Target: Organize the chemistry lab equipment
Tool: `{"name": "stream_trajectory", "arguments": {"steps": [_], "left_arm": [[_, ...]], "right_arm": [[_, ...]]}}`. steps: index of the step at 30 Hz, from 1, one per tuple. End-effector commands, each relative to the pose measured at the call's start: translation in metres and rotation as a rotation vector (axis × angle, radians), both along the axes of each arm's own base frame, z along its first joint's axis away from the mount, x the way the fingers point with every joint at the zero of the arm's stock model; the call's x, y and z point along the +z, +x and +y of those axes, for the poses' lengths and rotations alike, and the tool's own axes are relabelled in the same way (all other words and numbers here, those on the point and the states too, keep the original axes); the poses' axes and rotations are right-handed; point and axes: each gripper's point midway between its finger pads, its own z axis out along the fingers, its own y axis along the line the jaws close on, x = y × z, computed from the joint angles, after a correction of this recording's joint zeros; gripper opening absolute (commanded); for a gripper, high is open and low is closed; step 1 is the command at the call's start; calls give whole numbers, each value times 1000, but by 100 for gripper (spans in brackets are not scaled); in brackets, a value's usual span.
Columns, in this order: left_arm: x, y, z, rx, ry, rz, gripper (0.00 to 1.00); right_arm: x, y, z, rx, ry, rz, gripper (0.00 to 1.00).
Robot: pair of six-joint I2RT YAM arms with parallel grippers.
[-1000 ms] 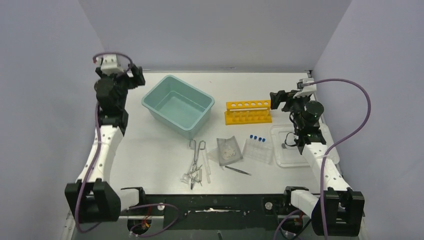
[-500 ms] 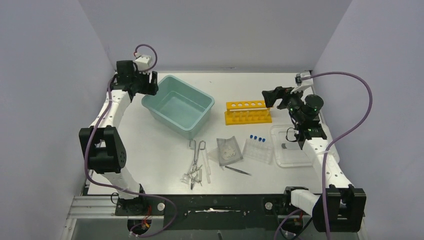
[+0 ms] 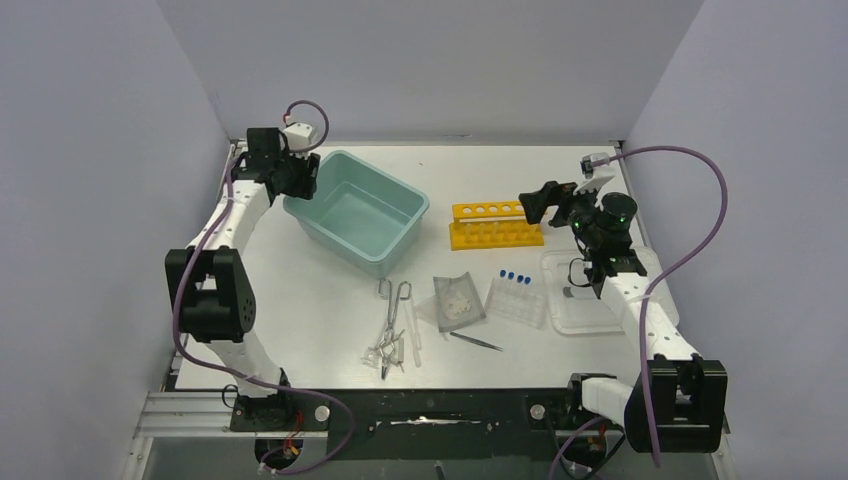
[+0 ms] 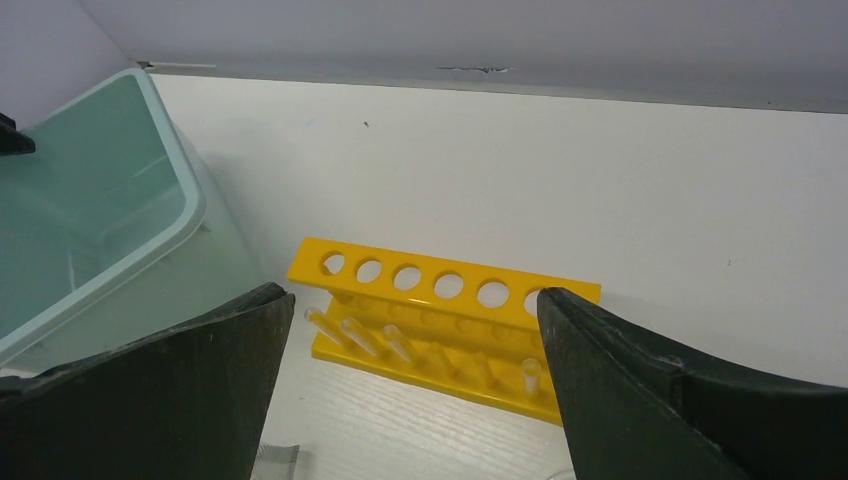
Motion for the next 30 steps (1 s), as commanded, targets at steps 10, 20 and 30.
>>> {"name": "stream_trajectory", "arguments": {"steps": [10,20,30], "left_arm": [[-24,6,36,153,113,70,40],[-15,-28,79,376,199,88,27],[9,-43,67,397,127,6,67]], "right_arm": [[5,7,5,26,-7,-29,98],[-1,8,18,21,46,5,98],[-10,-2,55,152,136,71,98]]}}
